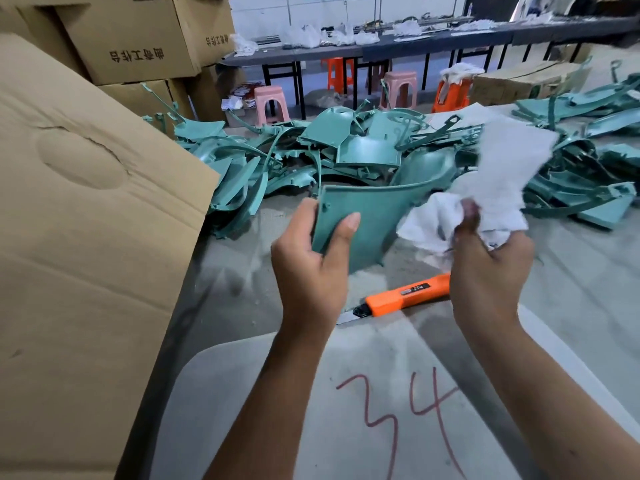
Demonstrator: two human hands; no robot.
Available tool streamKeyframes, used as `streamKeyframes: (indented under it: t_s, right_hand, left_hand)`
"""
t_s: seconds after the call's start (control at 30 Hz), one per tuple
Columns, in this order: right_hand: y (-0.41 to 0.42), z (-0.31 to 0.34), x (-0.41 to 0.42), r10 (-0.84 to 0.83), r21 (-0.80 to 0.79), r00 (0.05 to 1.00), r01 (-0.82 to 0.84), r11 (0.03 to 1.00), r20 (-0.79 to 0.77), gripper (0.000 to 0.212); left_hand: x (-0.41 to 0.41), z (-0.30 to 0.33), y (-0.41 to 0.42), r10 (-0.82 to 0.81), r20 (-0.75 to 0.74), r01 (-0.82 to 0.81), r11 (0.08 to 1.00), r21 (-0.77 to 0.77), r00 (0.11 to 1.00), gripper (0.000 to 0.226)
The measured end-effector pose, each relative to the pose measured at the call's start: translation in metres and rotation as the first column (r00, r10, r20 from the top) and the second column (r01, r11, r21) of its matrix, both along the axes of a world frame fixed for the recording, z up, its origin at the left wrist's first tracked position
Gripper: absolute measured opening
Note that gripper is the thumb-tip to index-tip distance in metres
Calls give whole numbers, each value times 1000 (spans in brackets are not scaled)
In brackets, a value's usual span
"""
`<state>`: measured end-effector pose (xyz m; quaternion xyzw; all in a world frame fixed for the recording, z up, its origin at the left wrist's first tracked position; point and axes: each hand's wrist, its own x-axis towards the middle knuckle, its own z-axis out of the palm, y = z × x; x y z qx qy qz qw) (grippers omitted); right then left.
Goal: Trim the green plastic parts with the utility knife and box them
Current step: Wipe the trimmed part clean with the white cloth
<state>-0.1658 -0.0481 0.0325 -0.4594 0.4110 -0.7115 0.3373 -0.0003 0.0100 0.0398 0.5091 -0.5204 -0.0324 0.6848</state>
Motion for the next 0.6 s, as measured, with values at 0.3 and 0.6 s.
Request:
streamKeyframes:
  t_s: [0.3, 0.6]
  right_hand:
    - [-7, 13, -10, 265, 267, 826, -437, 859, 498, 51]
    - [-3, 8, -6, 475, 205, 840, -529, 823, 263, 38]
  left_hand:
    - [-13, -8, 1, 231, 511, -81, 951, -299, 828, 30]
    - [-28, -8, 2, 164, 557, -2, 960, -281, 814, 33]
